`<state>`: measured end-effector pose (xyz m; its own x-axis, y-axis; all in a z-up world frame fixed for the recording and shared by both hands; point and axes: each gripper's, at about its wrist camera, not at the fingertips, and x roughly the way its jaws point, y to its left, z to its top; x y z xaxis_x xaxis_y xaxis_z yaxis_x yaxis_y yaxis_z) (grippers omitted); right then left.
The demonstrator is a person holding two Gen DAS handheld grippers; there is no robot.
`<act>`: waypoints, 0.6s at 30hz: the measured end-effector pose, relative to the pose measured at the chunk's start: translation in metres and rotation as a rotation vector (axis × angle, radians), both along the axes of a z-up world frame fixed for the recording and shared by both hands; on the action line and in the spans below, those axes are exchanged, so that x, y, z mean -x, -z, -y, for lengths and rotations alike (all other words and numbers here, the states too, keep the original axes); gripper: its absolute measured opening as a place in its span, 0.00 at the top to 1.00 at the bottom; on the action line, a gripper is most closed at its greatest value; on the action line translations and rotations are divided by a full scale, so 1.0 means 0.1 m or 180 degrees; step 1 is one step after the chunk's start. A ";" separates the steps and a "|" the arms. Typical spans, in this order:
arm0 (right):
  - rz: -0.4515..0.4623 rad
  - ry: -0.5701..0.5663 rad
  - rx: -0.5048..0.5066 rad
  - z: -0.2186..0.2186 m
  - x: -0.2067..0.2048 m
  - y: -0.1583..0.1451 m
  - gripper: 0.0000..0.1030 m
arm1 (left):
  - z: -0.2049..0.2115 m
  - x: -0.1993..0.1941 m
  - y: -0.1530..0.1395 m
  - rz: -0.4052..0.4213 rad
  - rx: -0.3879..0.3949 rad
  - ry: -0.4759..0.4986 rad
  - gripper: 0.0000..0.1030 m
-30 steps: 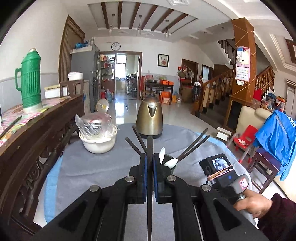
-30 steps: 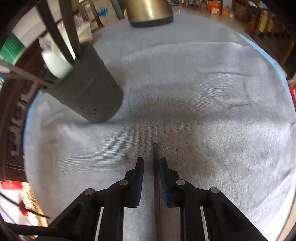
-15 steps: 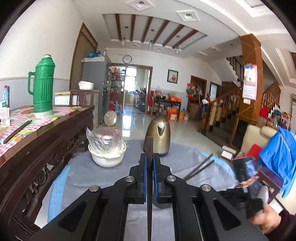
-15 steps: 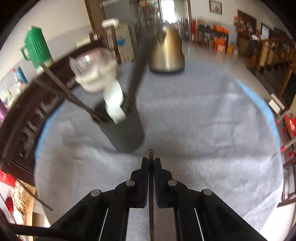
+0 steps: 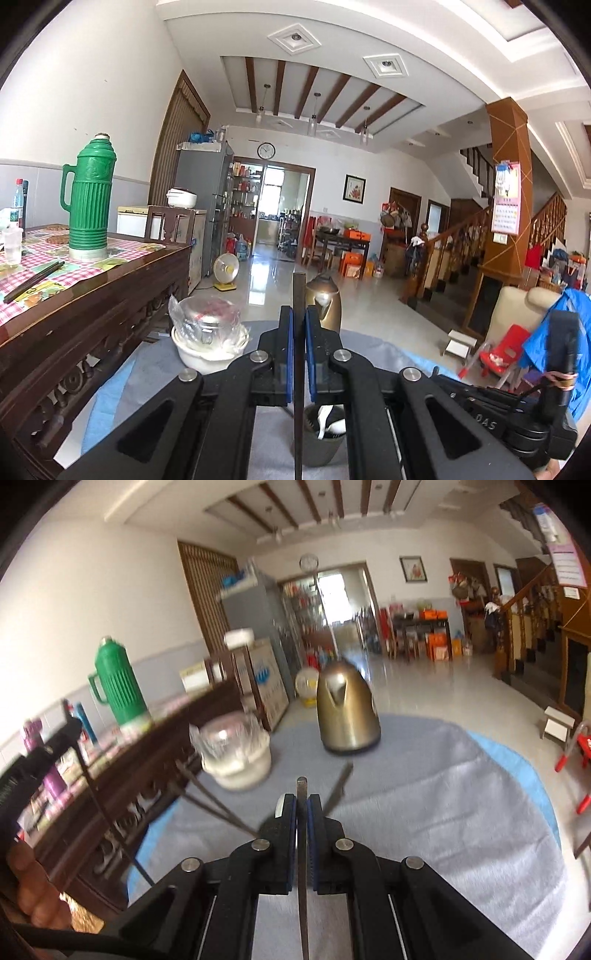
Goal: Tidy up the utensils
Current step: 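Drop the chopstick into the grey cup with the left tool while the right tool drops its own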
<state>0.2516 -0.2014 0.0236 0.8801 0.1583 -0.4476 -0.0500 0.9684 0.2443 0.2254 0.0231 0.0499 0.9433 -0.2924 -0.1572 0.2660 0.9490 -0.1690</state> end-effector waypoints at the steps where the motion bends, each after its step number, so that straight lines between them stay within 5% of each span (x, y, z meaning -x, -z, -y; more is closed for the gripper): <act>1: 0.0085 0.0021 -0.0028 0.00 0.00 -0.06 0.94 | 0.01 -0.02 -0.01 0.0004 0.0017 0.0001 0.94; 18: 0.1070 0.0457 -0.0205 0.08 -0.19 -0.77 0.94 | 0.34 -0.49 -0.23 0.0279 0.0306 -0.0166 0.94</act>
